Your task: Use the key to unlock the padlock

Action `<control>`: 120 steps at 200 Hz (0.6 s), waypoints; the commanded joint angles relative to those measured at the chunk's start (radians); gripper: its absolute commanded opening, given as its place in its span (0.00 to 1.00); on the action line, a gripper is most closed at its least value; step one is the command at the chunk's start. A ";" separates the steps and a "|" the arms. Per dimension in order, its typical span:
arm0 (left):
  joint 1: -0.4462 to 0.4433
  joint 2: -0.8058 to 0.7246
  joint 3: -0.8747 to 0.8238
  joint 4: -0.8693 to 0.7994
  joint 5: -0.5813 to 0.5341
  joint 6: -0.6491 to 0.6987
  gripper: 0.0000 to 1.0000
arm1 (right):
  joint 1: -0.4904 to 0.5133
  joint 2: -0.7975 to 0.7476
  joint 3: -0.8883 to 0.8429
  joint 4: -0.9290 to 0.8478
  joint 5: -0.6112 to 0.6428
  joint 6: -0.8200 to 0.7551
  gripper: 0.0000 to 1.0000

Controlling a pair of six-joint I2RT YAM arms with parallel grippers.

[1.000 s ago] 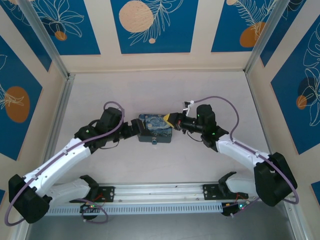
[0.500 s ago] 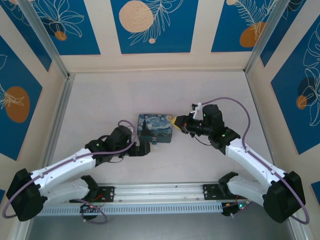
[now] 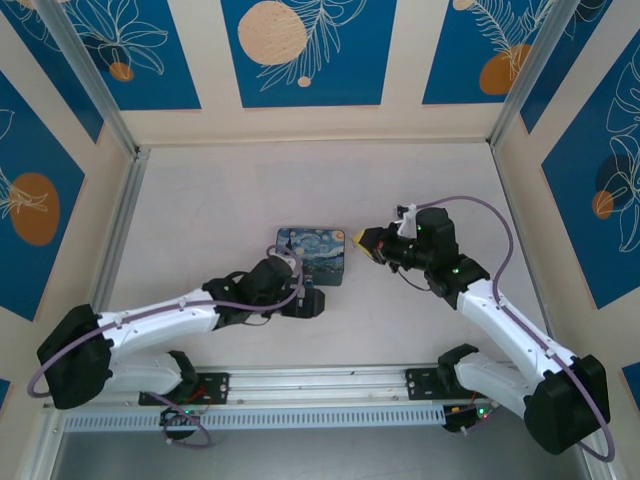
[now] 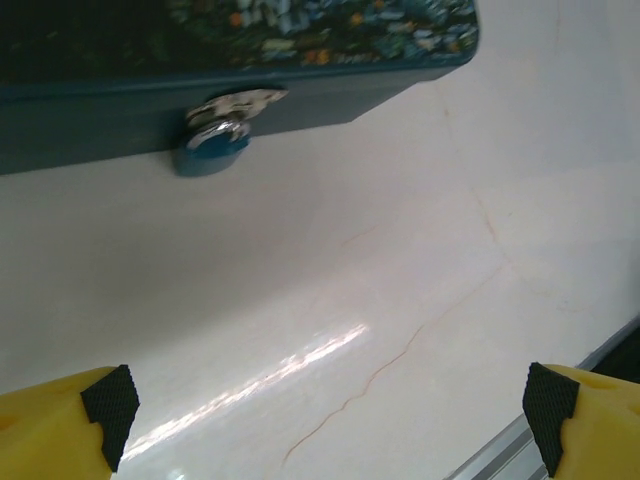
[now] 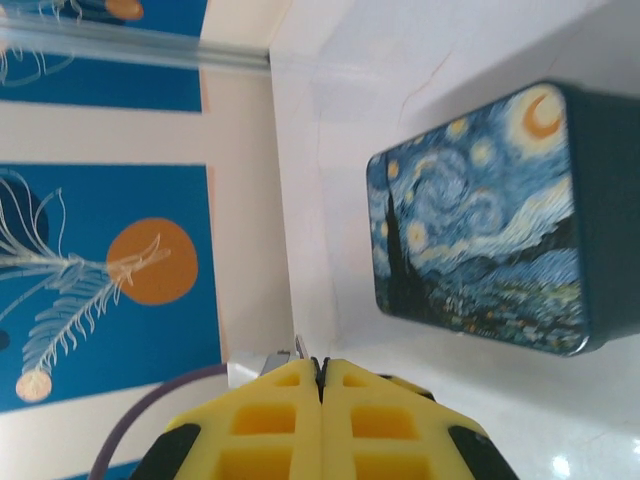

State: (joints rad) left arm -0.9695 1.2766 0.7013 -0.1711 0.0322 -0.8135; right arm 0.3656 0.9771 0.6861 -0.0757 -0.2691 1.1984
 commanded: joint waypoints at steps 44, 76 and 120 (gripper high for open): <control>-0.018 0.291 0.272 0.108 0.051 -0.039 1.00 | -0.195 -0.071 -0.061 0.027 -0.097 0.015 0.00; 0.020 0.421 0.397 0.074 0.063 -0.012 1.00 | -0.289 -0.093 -0.087 0.029 -0.166 0.007 0.00; 0.106 0.492 0.491 0.049 0.121 0.042 1.00 | -0.346 -0.093 -0.122 0.097 -0.235 0.022 0.00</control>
State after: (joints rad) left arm -0.9134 1.7382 1.1389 -0.0902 0.1024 -0.8257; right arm 0.0296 0.8936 0.5865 -0.0330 -0.4286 1.2076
